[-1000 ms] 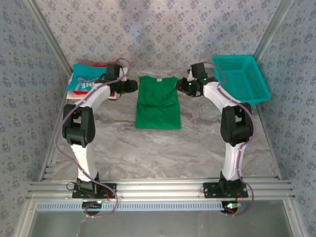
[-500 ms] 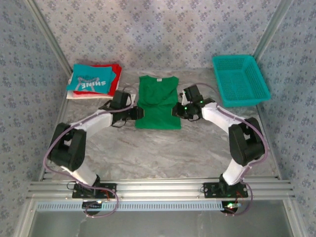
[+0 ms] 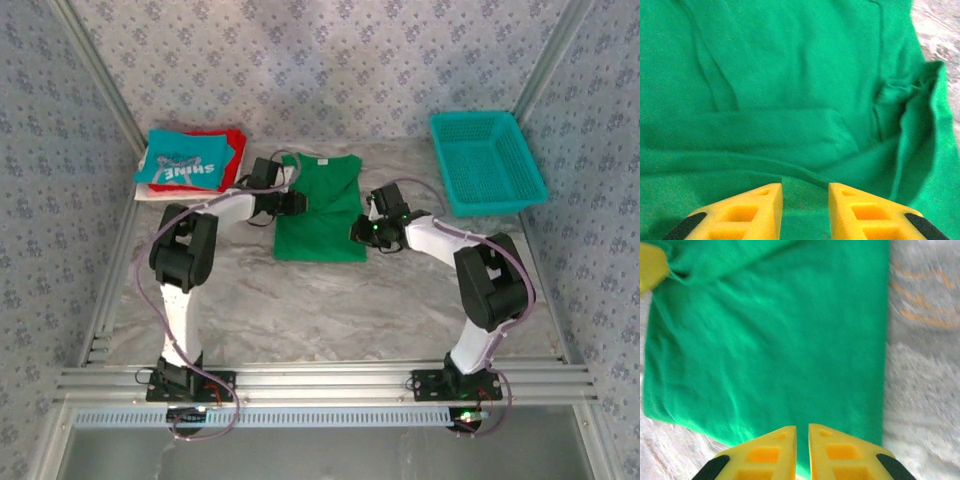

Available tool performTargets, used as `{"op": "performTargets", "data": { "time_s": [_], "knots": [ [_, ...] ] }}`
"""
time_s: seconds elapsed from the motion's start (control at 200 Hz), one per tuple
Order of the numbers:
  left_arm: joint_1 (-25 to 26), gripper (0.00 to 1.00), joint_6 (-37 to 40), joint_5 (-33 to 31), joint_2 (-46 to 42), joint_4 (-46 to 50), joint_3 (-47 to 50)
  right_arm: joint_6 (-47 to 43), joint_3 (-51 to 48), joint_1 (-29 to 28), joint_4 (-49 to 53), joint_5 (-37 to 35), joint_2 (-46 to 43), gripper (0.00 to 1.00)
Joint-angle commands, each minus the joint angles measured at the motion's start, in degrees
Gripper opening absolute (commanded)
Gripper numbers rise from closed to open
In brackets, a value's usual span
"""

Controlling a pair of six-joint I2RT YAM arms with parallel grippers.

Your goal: Fold and stack the t-shirts

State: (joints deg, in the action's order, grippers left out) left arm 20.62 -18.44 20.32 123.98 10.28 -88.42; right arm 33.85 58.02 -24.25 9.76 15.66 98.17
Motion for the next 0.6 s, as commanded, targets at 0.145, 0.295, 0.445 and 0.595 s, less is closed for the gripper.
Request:
{"op": "performTargets", "data": {
  "time_s": [0.145, 0.295, 0.445, 0.595],
  "knots": [
    [-4.8, 0.3, 5.16, 0.02, 7.54, 12.11, -20.82, -0.3, -2.38, 0.57, 0.94, -1.77, -4.74, 0.17],
    [-4.98, 0.3, 5.58, -1.93, 2.34, 15.34, -24.9, -1.07, -0.62, 0.53, 1.65, -1.77, -4.51, 0.18],
    [-3.57, 0.32, 1.06, -1.07, -11.81, 3.48, -5.11, -2.16, 4.55, 0.52, 3.3, -0.34, -0.98, 0.18],
    [0.29, 0.33, -3.3, -1.43, -23.02, -6.05, 14.47, -2.88, 14.2, 0.63, 4.48, 0.5, 6.08, 0.18]
  ]
}}
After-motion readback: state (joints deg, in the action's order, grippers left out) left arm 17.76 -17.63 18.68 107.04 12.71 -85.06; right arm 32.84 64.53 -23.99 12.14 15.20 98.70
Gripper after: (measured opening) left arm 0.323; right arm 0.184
